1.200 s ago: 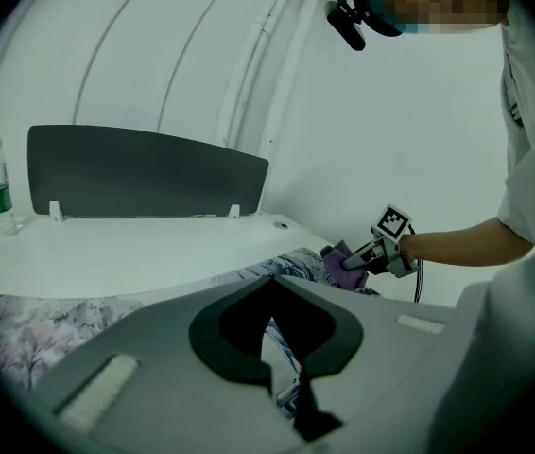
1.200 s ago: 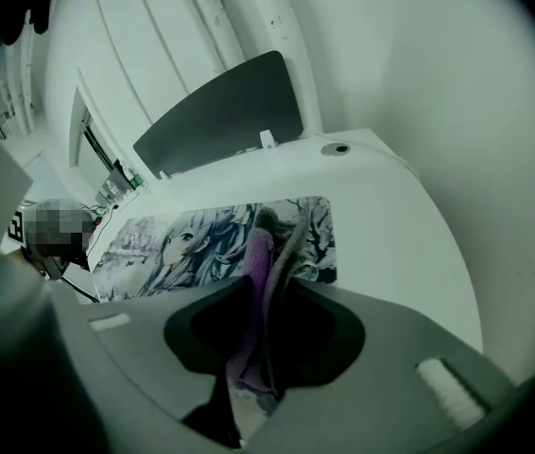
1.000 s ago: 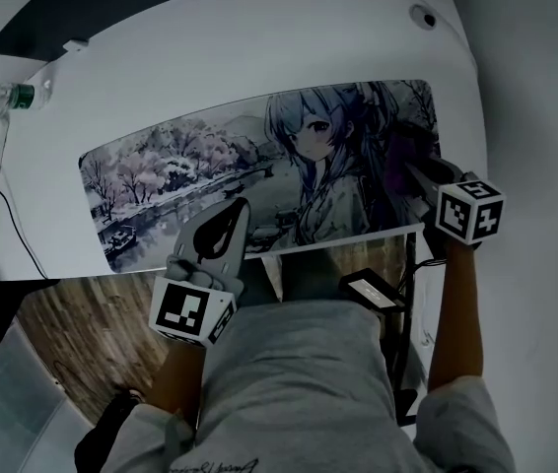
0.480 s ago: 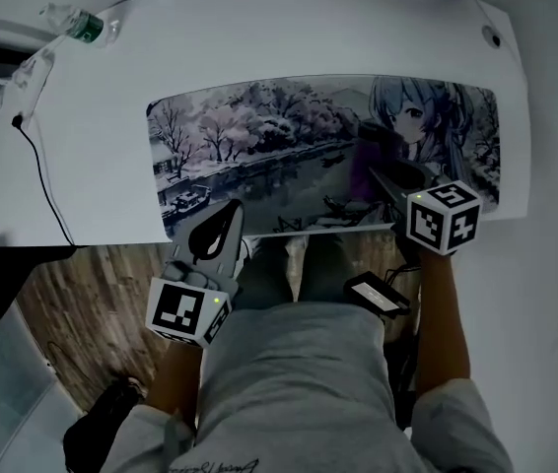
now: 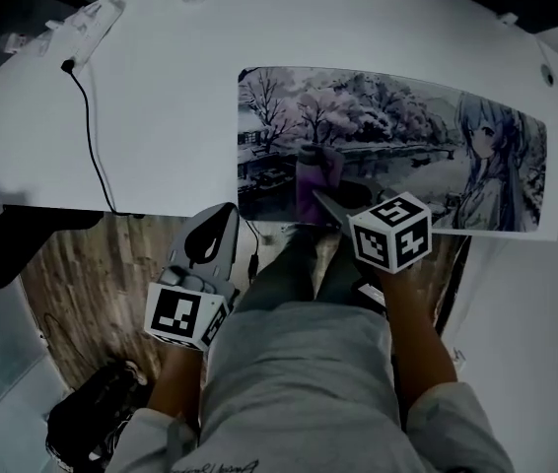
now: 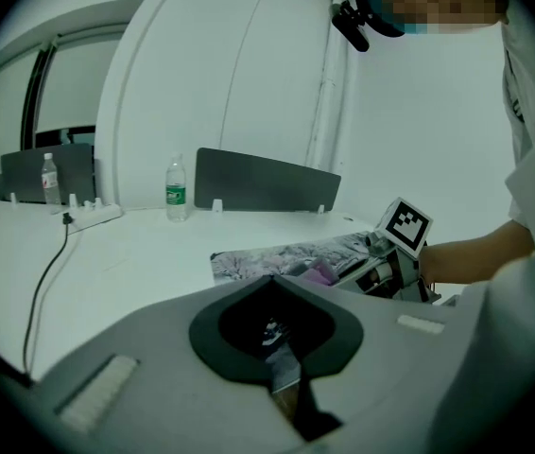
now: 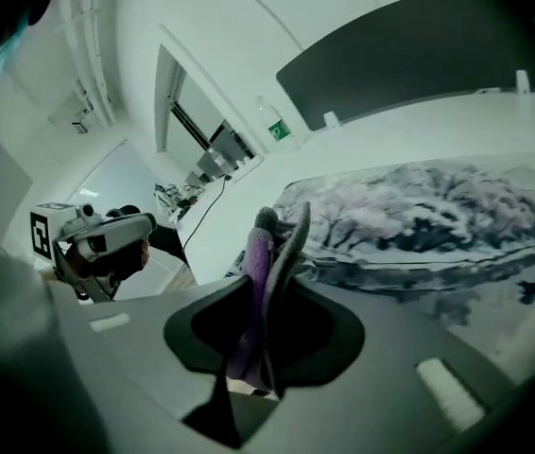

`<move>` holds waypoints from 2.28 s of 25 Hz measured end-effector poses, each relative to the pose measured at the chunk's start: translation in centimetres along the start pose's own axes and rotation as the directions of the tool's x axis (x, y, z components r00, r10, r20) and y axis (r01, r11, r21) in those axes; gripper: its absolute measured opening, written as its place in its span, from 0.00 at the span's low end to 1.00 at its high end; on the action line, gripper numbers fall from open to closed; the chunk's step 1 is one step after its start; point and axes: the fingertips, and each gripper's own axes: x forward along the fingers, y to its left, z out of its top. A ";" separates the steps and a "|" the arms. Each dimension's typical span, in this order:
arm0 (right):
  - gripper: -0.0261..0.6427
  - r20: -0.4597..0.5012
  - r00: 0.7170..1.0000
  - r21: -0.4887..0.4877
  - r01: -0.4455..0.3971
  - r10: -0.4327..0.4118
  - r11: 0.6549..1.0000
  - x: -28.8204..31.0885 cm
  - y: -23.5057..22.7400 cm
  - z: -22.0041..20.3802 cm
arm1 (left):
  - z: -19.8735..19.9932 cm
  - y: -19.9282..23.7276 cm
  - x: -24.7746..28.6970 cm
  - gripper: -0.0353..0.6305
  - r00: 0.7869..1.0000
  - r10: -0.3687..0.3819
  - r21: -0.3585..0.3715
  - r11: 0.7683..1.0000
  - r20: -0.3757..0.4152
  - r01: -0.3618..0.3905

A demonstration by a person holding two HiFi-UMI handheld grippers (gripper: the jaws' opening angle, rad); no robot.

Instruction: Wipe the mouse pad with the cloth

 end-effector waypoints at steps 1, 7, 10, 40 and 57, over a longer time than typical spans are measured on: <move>0.18 -0.003 1.000 -0.013 -0.012 0.012 1.000 1.3 1.3 0.0 | -0.4 0.9 -0.7 0.08 1.000 0.019 -0.010 1.000 0.003 -0.019; 0.18 -0.041 0.998 -0.061 -0.060 0.057 0.996 7.9 7.1 0.0 | -1.9 3.8 -3.0 0.08 0.998 0.063 -0.053 0.997 0.000 -0.063; 0.18 -0.073 0.997 -0.091 -0.041 0.034 0.995 9.8 7.8 -0.9 | -2.7 4.5 -3.6 0.08 0.998 0.070 -0.067 0.995 -0.006 -0.070; 0.19 -0.080 0.989 -0.157 0.109 -0.122 0.982 -3.7 -5.4 -5.2 | 0.4 -10.6 6.1 0.08 0.997 -0.077 -0.012 0.997 -0.026 0.077; 0.19 -0.064 0.971 -0.097 0.222 -0.229 0.970 -18.5 -18.2 -8.9 | 2.7 -25.9 15.4 0.08 0.976 -0.216 0.023 0.976 -0.019 0.217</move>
